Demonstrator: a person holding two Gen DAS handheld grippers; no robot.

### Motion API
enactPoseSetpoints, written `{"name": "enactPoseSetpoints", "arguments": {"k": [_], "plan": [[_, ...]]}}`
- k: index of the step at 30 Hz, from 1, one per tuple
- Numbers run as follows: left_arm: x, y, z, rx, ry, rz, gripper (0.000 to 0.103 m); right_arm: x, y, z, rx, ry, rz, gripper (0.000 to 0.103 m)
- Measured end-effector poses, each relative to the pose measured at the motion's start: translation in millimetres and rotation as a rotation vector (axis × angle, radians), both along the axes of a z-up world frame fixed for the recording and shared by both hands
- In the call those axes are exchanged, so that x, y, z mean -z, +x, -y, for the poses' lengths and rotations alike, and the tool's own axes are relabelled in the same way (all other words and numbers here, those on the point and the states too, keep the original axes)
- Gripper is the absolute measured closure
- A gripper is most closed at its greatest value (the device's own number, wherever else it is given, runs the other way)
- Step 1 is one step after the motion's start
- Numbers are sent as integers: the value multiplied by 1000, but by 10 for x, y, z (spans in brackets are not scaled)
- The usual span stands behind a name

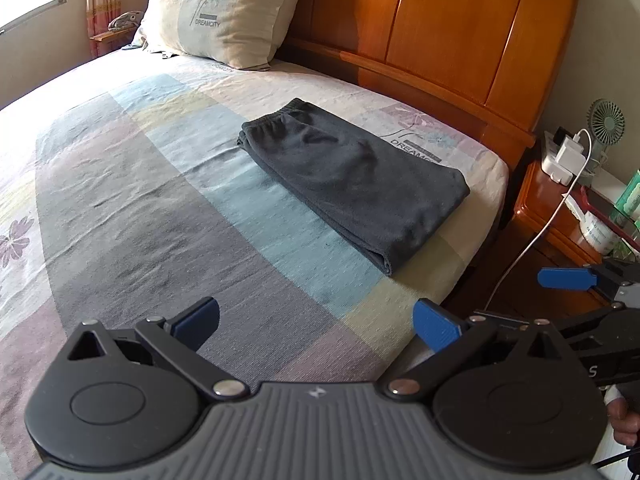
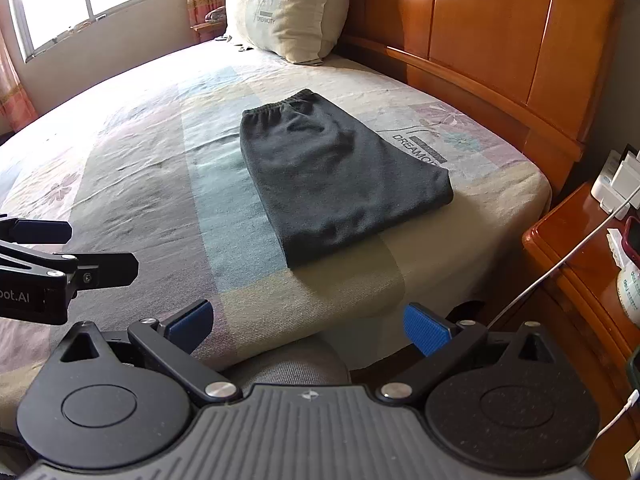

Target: Fold clothes

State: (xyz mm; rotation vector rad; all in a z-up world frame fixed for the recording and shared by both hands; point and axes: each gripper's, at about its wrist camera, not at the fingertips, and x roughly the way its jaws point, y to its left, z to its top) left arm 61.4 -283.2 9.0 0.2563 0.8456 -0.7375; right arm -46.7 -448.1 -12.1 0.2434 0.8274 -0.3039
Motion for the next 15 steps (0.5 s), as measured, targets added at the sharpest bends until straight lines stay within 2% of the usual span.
{"name": "enactPoseSetpoints", "arguments": {"k": [15], "plan": [[32,33,15,2,-9,-6,1,30,37,-1,-8,14,-3,0]]}}
